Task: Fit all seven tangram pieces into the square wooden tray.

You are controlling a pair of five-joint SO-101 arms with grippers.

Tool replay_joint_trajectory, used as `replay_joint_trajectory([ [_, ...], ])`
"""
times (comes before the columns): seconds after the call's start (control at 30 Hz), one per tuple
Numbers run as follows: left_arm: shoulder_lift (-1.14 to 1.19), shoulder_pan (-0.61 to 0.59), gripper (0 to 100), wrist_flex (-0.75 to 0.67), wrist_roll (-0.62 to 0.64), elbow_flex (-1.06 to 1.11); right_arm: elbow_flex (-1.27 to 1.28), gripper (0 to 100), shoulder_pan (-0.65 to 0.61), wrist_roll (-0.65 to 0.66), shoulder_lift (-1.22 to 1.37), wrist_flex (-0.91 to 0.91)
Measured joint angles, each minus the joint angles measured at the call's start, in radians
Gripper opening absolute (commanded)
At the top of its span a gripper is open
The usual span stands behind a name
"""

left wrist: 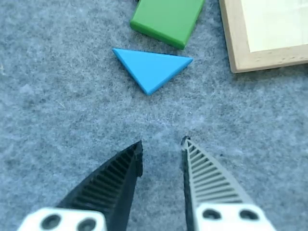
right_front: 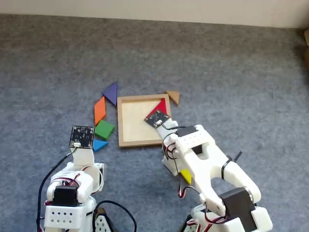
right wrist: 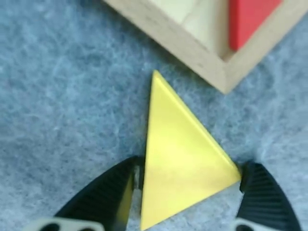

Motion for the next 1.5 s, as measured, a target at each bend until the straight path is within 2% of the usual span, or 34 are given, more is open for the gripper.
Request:
replay_joint_trajectory([
  [0.07, 0.000, 0.000, 14, 0.000, 0.000, 0.000, -0.002, 19.0, 0.008, 0.000, -0.005, -0.002],
  [0.37, 0.000, 0.000, 14, 0.000, 0.000, 0.000, -0.005, 18.4, 0.020, -0.002, -0.008, 0.000],
  [0.67, 0.000, 0.000, 14, 0.000, 0.000, 0.000, 0.025, 18.4, 0.014, -0.002, -0.262, 0.032],
  [0.9, 0.000, 0.000, 14, 0.000, 0.000, 0.000, 0.048, 18.3, 0.012, -0.002, -0.316, 0.032],
  [1.2, 0.000, 0.000, 14, 0.000, 0.000, 0.000, -0.081, 18.3, 0.012, 0.153, -0.322, 0.032],
  [1.33, 0.000, 0.000, 14, 0.000, 0.000, 0.000, -0.157, 18.3, -0.043, 0.193, -0.322, 0.031],
  [1.5, 0.000, 0.000, 14, 0.000, 0.000, 0.000, -0.172, 18.3, -0.115, 0.255, -0.322, -0.124],
])
